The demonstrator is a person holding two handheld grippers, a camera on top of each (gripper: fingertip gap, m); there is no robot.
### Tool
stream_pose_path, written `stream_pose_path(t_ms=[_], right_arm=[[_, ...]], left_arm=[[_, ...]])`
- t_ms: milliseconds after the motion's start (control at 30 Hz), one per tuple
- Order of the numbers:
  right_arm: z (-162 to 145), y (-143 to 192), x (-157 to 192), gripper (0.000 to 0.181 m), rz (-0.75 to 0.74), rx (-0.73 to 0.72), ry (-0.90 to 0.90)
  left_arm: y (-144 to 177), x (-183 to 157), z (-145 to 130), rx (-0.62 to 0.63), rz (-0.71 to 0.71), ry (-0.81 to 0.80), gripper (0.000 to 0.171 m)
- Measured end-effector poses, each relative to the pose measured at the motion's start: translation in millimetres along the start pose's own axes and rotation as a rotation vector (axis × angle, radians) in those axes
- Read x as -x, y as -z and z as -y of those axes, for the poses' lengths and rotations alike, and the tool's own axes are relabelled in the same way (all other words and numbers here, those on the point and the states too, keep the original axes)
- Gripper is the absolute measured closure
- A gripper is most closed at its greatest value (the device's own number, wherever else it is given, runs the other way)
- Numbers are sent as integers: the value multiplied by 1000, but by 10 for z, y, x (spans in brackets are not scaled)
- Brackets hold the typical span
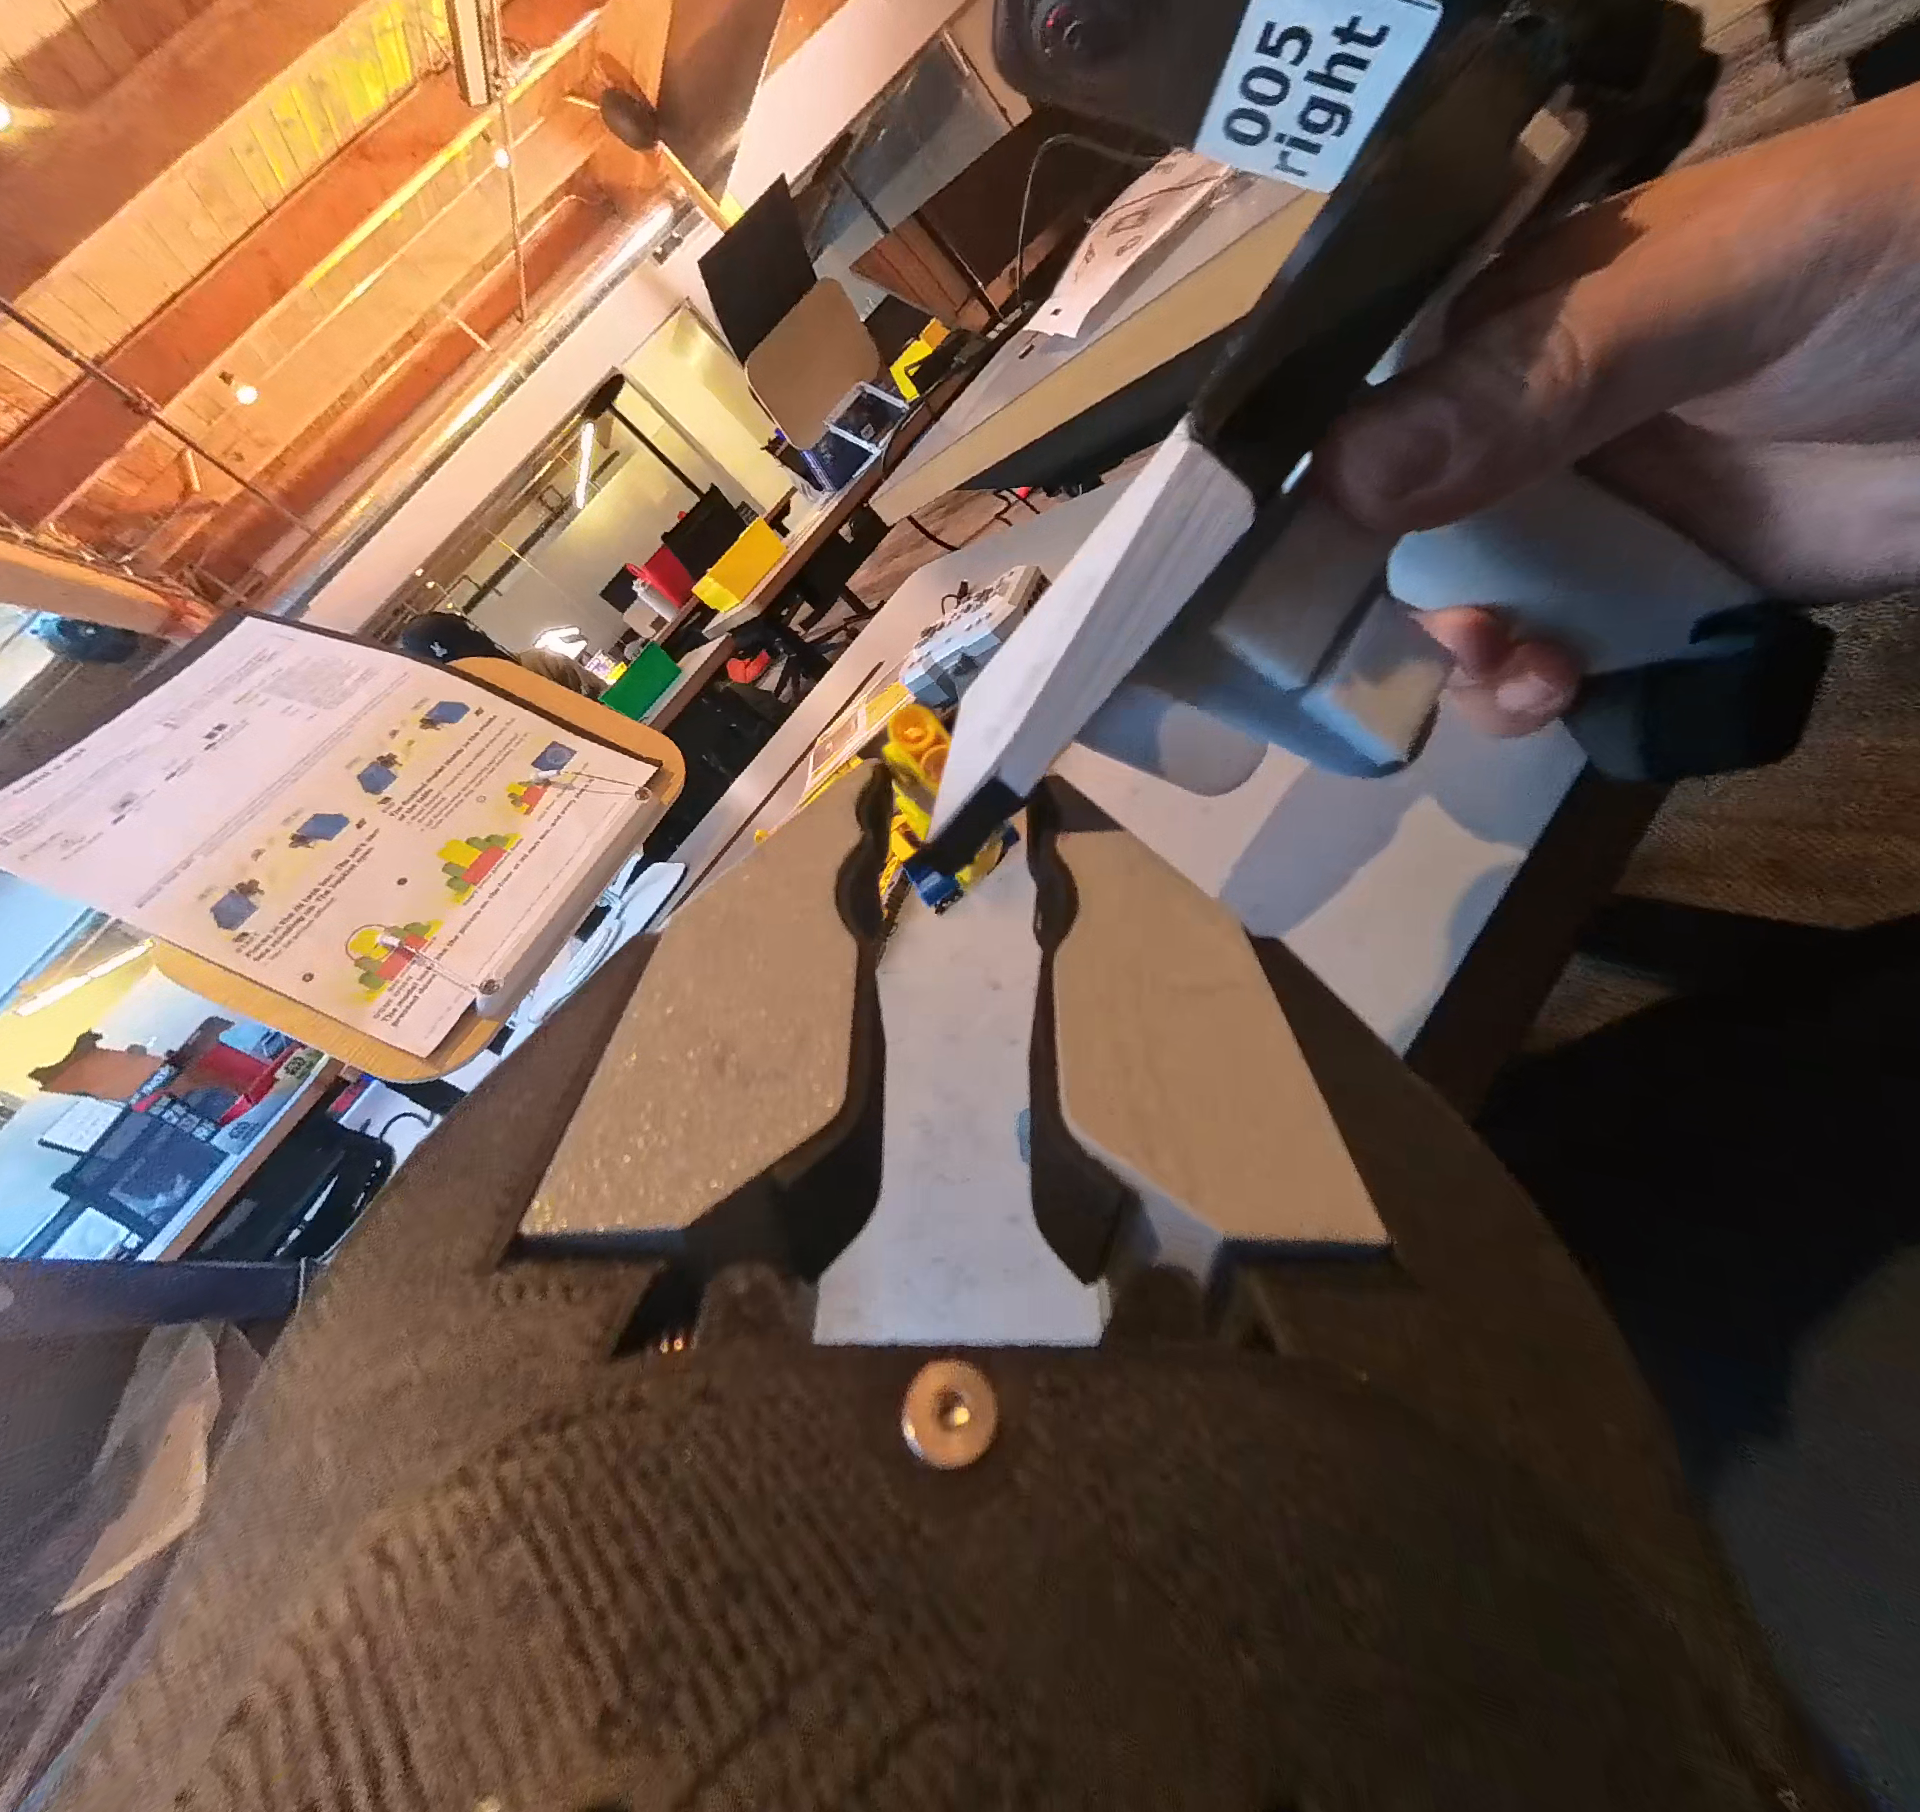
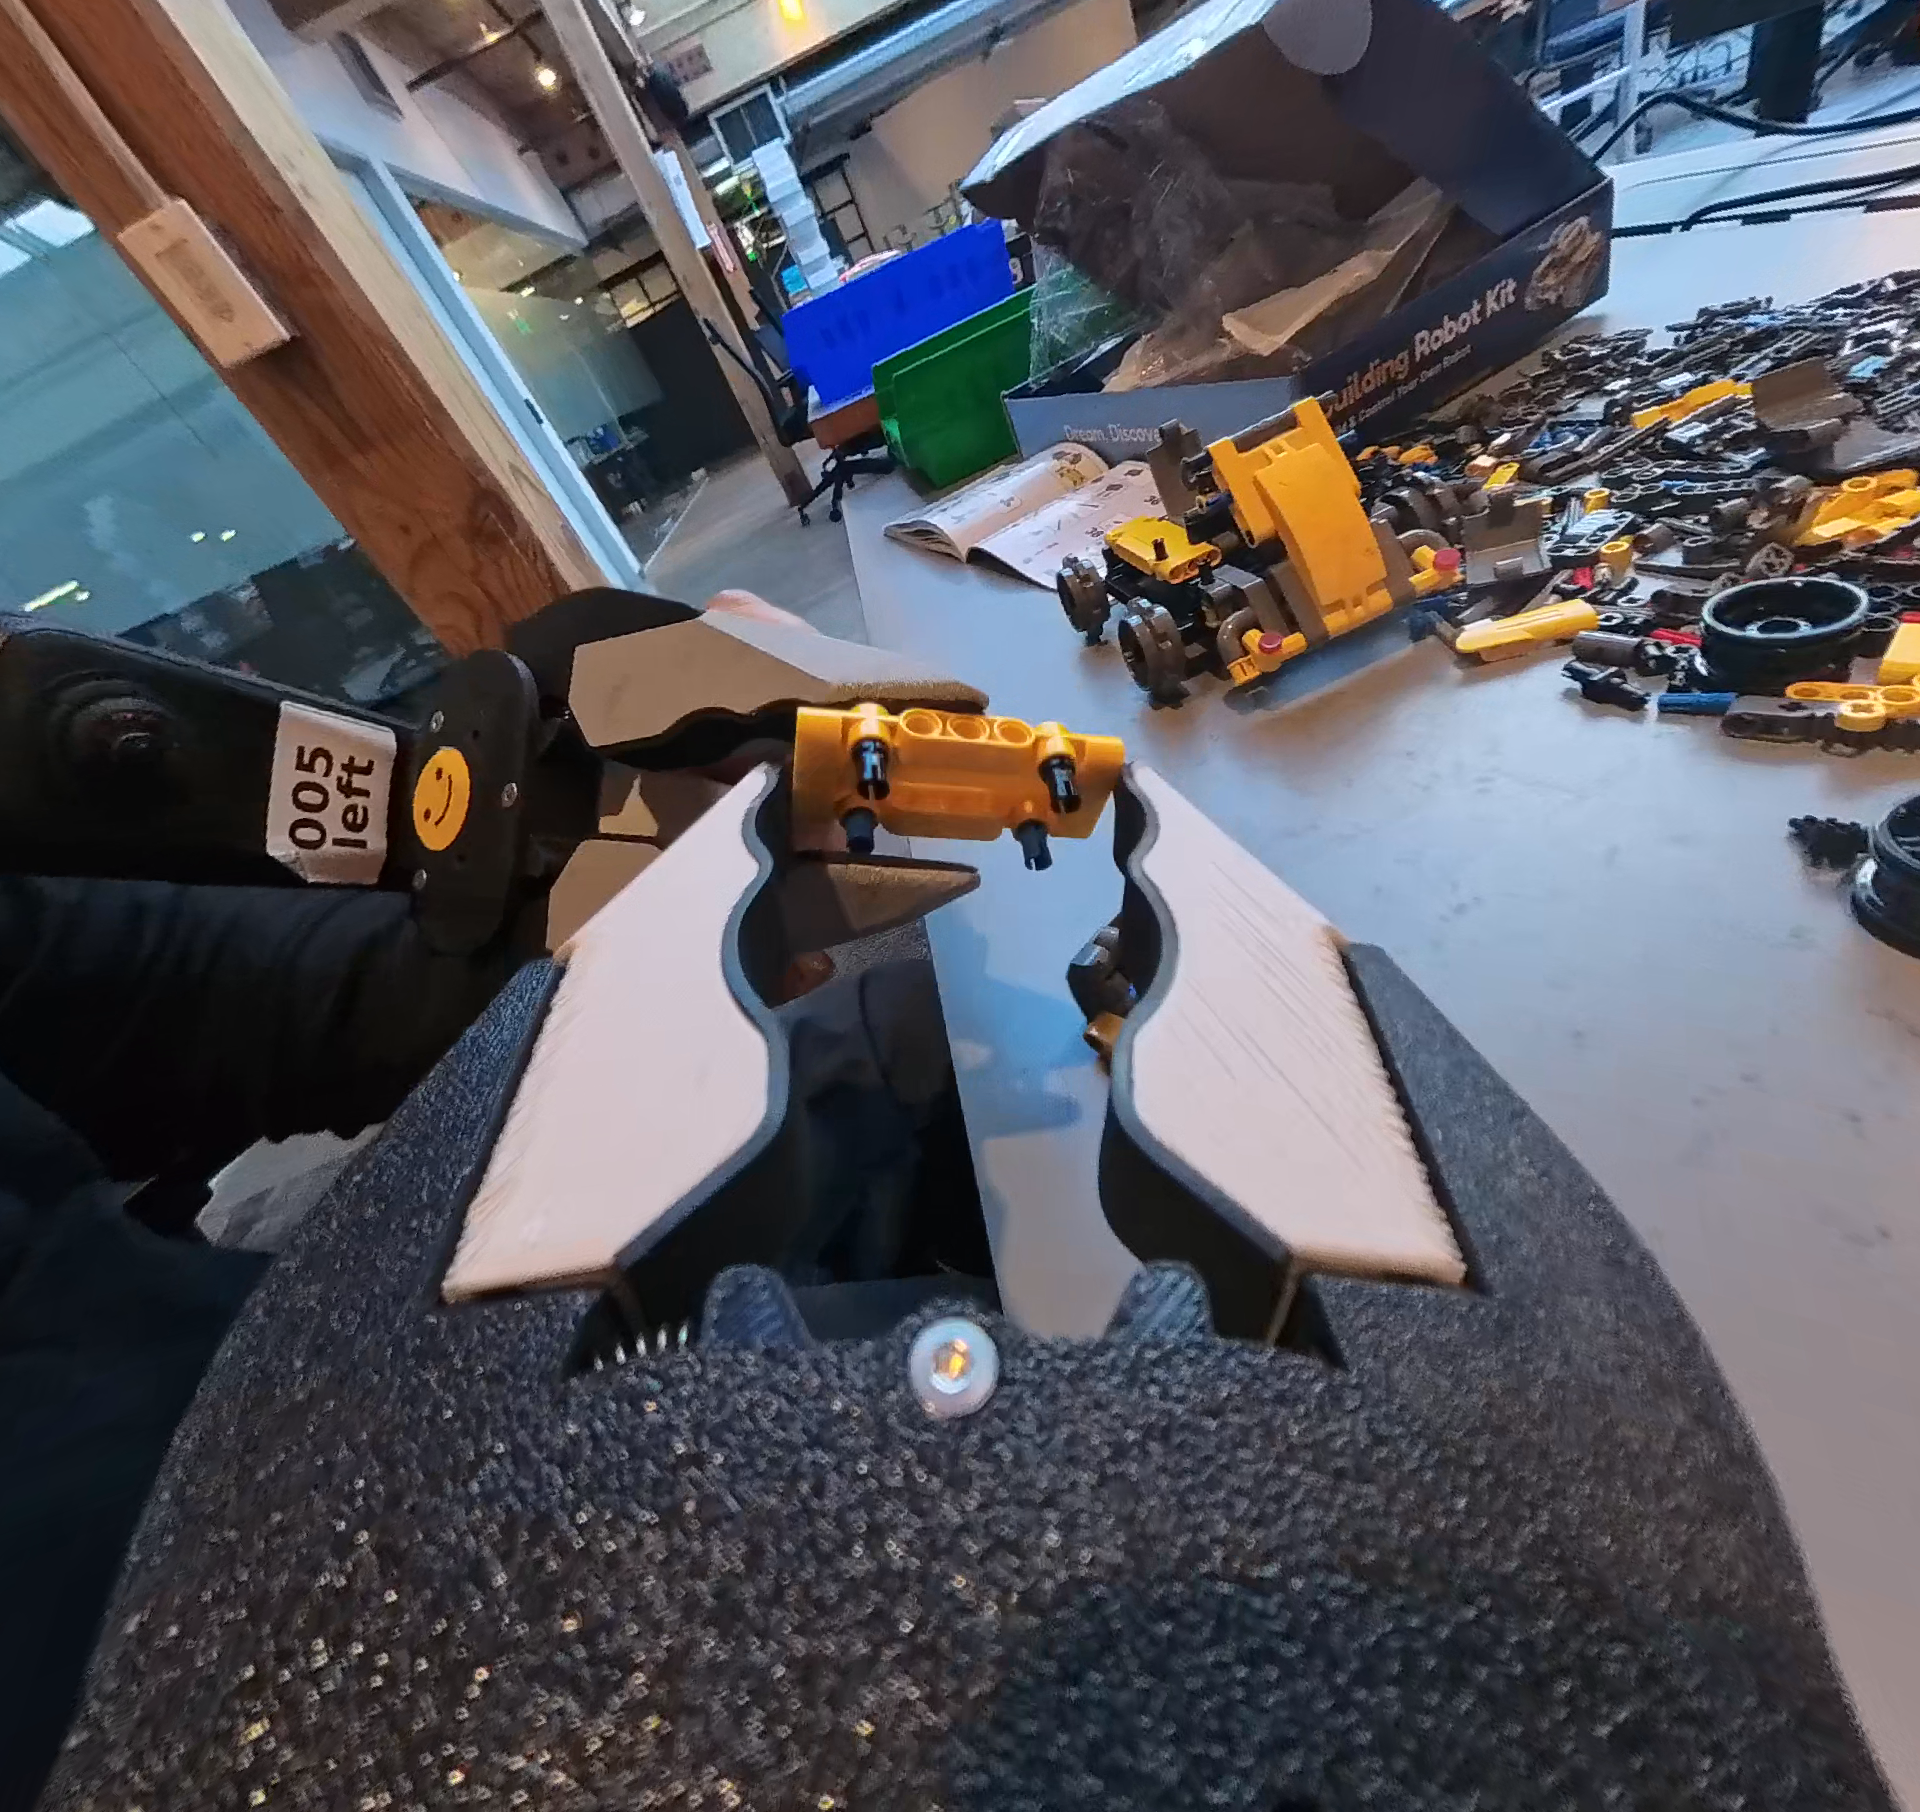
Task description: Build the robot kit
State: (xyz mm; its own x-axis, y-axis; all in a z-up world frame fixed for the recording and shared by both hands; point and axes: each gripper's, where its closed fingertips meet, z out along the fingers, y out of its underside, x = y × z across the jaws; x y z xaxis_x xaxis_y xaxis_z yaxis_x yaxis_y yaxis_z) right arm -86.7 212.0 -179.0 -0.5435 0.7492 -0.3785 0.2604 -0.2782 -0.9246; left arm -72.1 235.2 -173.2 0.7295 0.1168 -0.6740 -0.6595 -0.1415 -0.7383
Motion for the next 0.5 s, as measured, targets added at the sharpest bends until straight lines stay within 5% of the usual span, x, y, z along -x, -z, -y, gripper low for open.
stream_pose_path(t_ms=[133, 367, 500], right_arm=[[14, 54, 36, 118, 63, 73, 77], [164, 362, 59, 145, 208, 162, 213], [47, 324, 26, 145, 235, 276, 316]], left_arm=[[36, 22, 13, -43, -35, 131, 148], [146, 61, 73, -217, -277, 545, 148], [208, 8, 220, -320, -431, 670, 148]])
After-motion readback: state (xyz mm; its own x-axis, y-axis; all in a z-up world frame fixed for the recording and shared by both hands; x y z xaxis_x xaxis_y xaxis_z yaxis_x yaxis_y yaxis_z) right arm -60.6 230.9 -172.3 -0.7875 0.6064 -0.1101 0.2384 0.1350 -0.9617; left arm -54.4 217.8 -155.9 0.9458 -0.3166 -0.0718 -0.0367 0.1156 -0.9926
